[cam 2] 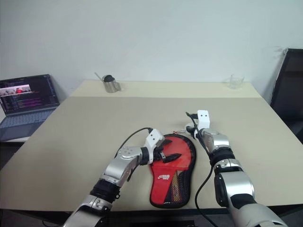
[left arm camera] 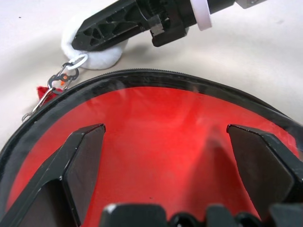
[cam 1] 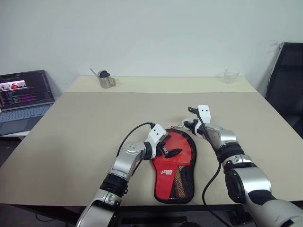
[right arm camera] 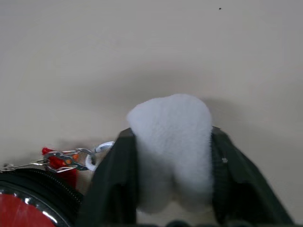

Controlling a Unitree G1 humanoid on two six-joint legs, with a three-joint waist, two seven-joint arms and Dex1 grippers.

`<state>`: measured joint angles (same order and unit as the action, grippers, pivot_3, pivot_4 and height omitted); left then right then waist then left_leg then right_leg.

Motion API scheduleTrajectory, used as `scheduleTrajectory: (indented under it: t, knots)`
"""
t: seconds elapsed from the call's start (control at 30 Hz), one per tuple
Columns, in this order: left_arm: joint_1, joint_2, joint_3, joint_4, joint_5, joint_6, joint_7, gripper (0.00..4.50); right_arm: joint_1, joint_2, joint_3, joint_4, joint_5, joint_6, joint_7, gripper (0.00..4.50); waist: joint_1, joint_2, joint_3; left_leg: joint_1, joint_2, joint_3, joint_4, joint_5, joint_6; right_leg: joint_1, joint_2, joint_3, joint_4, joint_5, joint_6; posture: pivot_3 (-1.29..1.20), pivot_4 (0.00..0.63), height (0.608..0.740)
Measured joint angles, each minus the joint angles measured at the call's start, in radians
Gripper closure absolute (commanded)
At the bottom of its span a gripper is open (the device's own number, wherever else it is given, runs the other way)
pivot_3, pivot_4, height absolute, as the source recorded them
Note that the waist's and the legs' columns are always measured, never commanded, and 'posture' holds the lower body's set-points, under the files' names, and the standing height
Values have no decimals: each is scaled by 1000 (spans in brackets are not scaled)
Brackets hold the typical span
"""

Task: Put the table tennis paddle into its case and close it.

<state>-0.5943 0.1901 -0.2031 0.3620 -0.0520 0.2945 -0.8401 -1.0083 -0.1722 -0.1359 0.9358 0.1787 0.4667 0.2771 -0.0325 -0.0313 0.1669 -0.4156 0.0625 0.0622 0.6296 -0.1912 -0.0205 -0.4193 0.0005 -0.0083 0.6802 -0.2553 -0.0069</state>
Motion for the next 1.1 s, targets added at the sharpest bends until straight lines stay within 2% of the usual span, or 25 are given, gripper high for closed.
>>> scheduleTrajectory:
  t: [0.17, 0.77, 1.1]
  knots:
    - [1, -21, 5, 5, -15, 4, 7, 0, 15, -23, -2, -50, 3, 23, 22, 3949, 3, 0, 0, -1, 0, -1, 0, 0, 0, 0, 0, -1, -1, 0, 0, 0, 150, 740]
    - [-21, -40, 8, 54, -25, 9, 9, 0, 288, -168, 4, -563, 11, 283, 78, 3967, 10, 2, -1, -1, -1, -2, 0, 0, 1, 1, -2, -2, -2, 0, 1, 0, 150, 740]
    - [-36, -41, -6, 80, -23, 5, 3, 0, 531, -369, 55, -984, 112, 440, 278, 3973, 17, 3, -2, -1, -2, -3, -1, 0, 1, 1, -2, -3, -4, 0, 1, 0, 150, 740]
